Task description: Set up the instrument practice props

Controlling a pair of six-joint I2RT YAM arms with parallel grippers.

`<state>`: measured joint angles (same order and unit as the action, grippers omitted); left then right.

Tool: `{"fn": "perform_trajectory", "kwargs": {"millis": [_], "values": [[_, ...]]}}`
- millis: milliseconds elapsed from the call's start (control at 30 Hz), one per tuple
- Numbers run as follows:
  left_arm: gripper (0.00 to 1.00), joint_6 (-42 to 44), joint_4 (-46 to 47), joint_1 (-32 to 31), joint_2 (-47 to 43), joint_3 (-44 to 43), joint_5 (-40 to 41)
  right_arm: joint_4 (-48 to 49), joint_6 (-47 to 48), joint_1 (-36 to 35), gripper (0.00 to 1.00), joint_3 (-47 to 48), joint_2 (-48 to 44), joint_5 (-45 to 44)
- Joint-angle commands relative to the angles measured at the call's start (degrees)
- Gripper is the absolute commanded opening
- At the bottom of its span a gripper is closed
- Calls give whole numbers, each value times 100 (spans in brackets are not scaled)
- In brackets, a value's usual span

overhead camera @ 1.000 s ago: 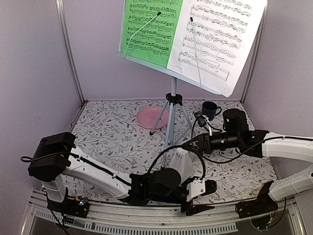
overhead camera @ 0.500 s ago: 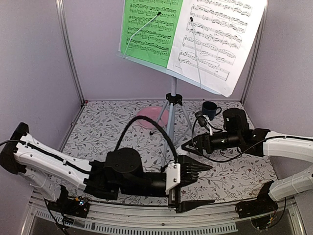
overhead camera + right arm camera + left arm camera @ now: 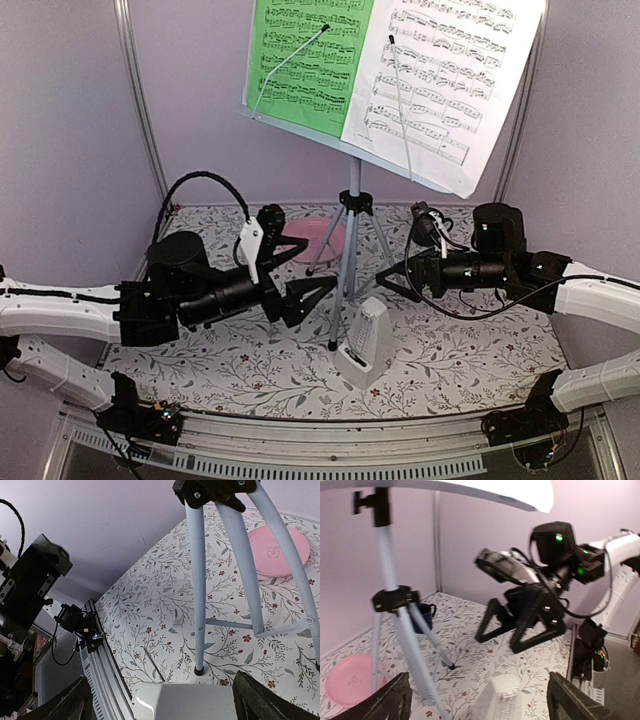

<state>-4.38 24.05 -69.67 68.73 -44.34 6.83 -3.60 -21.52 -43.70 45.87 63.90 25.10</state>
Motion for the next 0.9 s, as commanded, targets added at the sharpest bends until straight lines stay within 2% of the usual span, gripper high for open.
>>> {"fn": "perform_trajectory", "kwargs": {"millis": [0, 167, 333, 467, 600, 733, 867], "values": [[97, -552, -906, 826, -564, 48, 185, 19, 117, 232, 99, -10, -363, -295], [99, -831, -1438, 1859, -1154, 96, 103, 133, 101, 890, 99, -181, -763, -306], [99, -1289, -2129, 3354, -1309, -133, -664, 123, 189, 1698, 99, -79, -826, -122], [99, -1745, -2552, 4576, -1021, -309, -1429, 385, 79, 2593, 99, -137, -689, 183], [99, -2041, -2868, 5453, -628, -460, -2034, 797, -197, 3288, 99, -342, -454, 528], [99, -2282, -3194, 6154, -124, -554, -2346, 806, -236, 3723, 99, -386, -117, 467], [99, -2252, -3053, 6455, 247, -286, -2753, 938, -258, 3970, 99, -637, 76, 269]]}}
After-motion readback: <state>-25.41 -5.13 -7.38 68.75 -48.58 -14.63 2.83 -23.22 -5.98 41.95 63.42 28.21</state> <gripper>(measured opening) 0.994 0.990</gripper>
